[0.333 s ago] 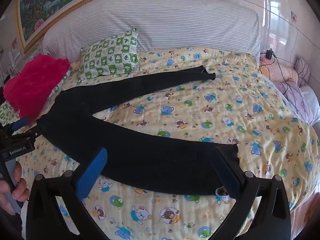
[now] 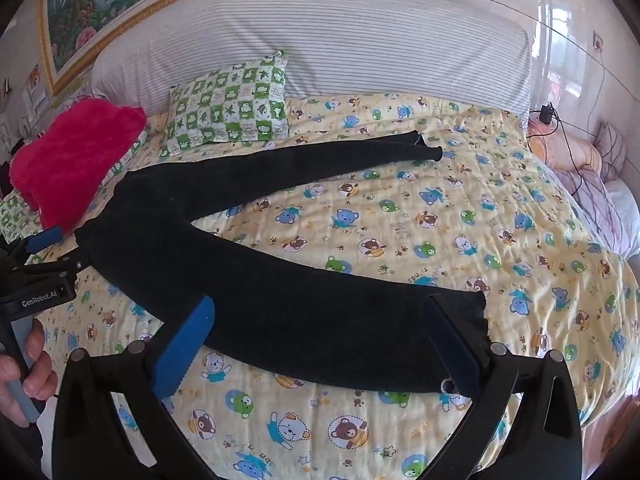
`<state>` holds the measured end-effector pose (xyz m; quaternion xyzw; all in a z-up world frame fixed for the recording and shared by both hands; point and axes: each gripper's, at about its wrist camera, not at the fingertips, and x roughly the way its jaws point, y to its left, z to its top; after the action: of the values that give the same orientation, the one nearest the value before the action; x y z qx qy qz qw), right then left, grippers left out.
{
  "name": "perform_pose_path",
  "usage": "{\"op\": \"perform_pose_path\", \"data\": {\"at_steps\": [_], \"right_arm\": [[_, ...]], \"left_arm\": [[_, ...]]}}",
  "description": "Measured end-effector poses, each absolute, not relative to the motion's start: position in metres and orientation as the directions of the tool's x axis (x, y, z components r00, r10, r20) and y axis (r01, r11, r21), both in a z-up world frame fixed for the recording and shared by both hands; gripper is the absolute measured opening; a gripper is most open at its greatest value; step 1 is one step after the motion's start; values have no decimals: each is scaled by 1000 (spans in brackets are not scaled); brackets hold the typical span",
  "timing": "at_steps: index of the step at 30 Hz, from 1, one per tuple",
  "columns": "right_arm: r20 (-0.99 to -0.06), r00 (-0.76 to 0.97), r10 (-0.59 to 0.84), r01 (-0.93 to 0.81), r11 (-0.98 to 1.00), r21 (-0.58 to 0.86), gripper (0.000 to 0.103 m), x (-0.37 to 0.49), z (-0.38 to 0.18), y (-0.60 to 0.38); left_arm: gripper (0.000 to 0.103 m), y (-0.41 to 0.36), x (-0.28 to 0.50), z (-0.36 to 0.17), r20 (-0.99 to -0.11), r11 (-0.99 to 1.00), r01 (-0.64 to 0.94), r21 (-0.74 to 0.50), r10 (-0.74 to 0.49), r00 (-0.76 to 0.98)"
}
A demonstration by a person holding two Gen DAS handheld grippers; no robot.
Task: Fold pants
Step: 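Lower both grippers toward the waistband of the black pants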
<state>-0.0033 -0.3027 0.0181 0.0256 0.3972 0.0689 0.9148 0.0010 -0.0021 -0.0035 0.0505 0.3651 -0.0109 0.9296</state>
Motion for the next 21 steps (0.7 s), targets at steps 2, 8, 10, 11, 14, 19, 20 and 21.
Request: {"op": "perform_pose_path", "data": {"at_steps": [2,8,10,11,14,19,20,21], "right_arm": [[-726,672,148,-108,989,103,103,-3,17,-302],[-731,666,149,-118,989,95,103,-3,16,-298],[-732,665,149,-117,989,94,103,-4,16,-298],[-732,665,149,-118,989,94,103,-3,16,-298],[-733,664,150,-119,988,94,103,-4,15,-296],[-736,659,155,-125,988,96,103,-3,14,-295],[-737,658,154,-124,988,96,103,-3,13,-295],[-736,659,155,-124,988,97,103,-3,13,-296]], "left_arm": [[103,-2,1,-4,-675,995,47,89,26,737],[103,-2,0,-1,-672,995,44,89,27,740],[103,-3,1,-1,-670,995,41,94,33,742],[103,-2,0,0,-670,995,42,92,31,742],[103,-2,0,-2,-670,995,44,91,29,742],[103,-3,1,-4,-673,995,47,93,28,740],[103,-4,1,-5,-673,994,48,94,28,739],[103,-4,1,-6,-673,994,48,96,30,739]]}}
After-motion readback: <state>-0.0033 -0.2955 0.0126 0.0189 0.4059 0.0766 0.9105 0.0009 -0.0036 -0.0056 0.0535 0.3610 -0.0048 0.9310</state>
